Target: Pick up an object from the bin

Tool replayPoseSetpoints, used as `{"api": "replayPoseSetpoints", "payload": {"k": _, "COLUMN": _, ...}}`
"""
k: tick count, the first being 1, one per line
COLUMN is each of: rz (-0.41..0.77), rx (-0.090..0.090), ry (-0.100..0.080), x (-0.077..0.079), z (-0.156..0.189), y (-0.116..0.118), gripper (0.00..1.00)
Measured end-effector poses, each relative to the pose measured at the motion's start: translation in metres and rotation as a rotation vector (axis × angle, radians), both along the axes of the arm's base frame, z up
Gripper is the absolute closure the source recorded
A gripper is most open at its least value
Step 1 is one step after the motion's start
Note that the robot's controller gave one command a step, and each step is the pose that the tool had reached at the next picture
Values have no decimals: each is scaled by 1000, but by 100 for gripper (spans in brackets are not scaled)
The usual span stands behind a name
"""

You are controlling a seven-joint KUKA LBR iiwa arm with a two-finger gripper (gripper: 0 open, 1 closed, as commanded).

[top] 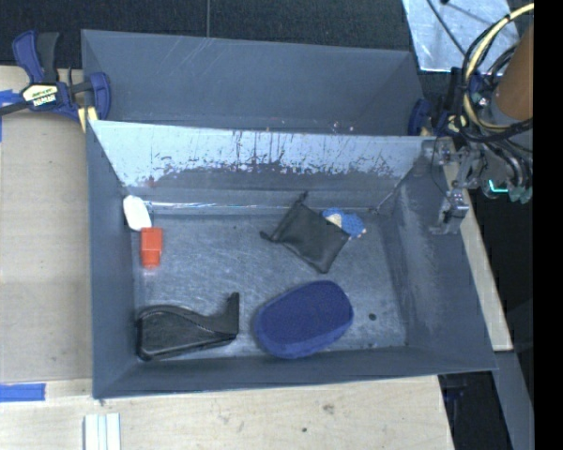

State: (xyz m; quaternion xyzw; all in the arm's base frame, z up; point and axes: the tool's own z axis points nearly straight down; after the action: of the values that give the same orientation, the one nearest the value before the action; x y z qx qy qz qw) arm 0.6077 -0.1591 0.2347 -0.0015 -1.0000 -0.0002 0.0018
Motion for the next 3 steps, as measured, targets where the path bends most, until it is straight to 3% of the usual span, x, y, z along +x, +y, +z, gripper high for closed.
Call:
{"api": "replayPoseSetpoints", "payload": {"k": 1, "rz": 268, "rx": 2, "ry": -1, "x": 8, "z": -141, "y": 38, "gripper": 0}}
{"api": "replayPoseSetpoints", "payload": {"k": 2, "rz": 254, "rx": 2, "ry": -5, "x": 13, "z": -160, "y": 78, "gripper": 0}}
{"api": "replayPoseSetpoints", "payload": {"k": 3, "rz": 253, "rx": 0, "ry": -7, "x": 13, "z": -159, "y": 76, "gripper": 100}}
